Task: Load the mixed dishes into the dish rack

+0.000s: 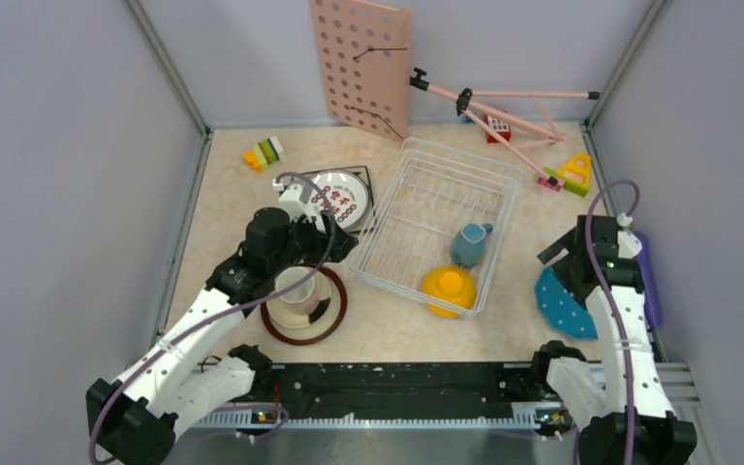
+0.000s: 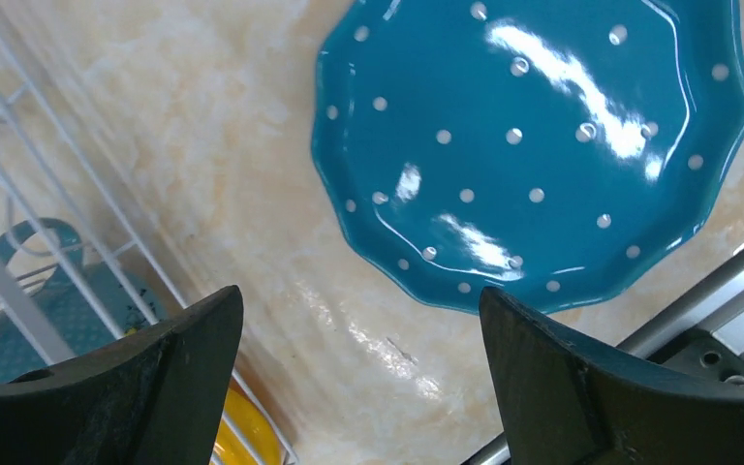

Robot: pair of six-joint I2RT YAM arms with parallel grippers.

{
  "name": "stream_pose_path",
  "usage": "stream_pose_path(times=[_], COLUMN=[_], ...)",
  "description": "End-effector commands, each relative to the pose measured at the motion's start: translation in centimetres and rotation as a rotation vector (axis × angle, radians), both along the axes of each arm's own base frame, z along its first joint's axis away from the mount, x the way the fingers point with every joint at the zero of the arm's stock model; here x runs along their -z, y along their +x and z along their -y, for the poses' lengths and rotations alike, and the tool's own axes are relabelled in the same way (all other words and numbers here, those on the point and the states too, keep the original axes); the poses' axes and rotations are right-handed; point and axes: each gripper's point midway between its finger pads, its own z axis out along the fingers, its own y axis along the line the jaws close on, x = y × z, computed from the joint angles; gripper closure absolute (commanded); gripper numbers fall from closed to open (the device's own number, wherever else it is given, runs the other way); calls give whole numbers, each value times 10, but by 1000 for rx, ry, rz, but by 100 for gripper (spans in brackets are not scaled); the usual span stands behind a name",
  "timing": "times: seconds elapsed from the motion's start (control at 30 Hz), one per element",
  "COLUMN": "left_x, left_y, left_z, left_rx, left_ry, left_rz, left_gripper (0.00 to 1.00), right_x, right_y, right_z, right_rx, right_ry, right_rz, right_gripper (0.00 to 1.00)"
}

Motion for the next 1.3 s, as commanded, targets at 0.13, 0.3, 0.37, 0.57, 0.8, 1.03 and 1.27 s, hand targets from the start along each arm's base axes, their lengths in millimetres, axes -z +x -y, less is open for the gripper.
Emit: stream_pose_path(times=[0.13,0.3,0.37,0.57,0.8,1.03,1.27], left_x=[-8,-8,-7,-6,-7,-8,-8], left_y=[-1,-3,-4,-6,-6,-5,0], left_z=[4,7,8,13,13,10,4], left_rx=[24,43,47,72,73,55,18], left_ry=[-29,-41,-44,-56,-60,-52,-30], left_rz=[37,29,27,24,21,24,35], left_gripper=[21,21,21,21,21,21,21], right_x=[41,52,48,37,70,86,107], right_y=[-9,-17,-8,21,30,36,43], right_z=[-16,-17,-18,-11,1,7,-11], right_rx=[108,214,162,-45,14,10,-86], right_ry=[221,258,252,132,122,-6,41], right_rz=[-45,-34,21,122,-17,-157,-214], right_gripper=[13,15,16,17,23,24,53])
